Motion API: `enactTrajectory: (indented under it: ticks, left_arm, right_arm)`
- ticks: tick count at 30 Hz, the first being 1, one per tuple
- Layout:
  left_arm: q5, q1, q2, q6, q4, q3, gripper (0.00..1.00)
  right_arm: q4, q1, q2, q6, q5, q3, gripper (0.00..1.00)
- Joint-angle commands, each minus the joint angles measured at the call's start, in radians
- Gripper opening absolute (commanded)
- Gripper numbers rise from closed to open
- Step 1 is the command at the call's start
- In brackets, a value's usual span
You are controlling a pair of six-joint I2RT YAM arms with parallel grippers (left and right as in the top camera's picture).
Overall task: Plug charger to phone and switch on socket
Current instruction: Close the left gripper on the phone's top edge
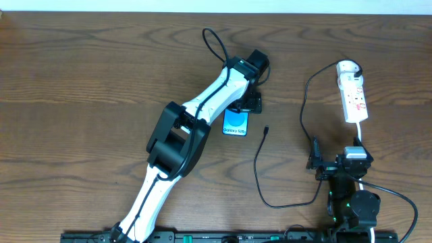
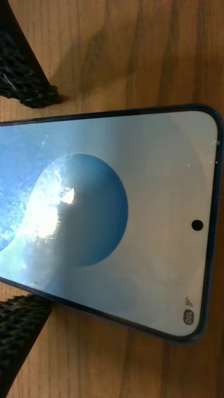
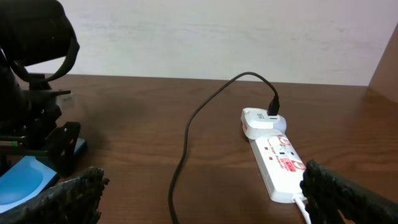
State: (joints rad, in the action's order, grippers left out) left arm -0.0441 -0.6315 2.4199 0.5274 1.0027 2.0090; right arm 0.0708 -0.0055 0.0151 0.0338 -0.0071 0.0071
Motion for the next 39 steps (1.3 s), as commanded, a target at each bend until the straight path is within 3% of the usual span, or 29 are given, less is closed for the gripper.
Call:
enactTrajectory:
  ticks: [1,27,29,39]
  left_arm:
    - [0.012,0.002,0.071,0.009,0.009,-0.009,0.98]
    - [0.011,0.002,0.071,0.009,0.035,-0.009,0.99]
    - [0.011,0.002,0.071,0.009,0.036,-0.009,0.93]
    - [0.011,0.002,0.071,0.009,0.043,-0.009,0.91]
  right_arm:
    - [0.004,-0.002,-0.004,0.005,0.001,-0.002,0.99]
    - [0.005,-0.002,-0.004,0.005,0.001,-0.002,0.99]
    - [0.005,-0.002,-0.004,0.005,0.001,-0.002,0.99]
    - [0.005,-0.002,-0.004,0.005,0.001,-0.002,0.99]
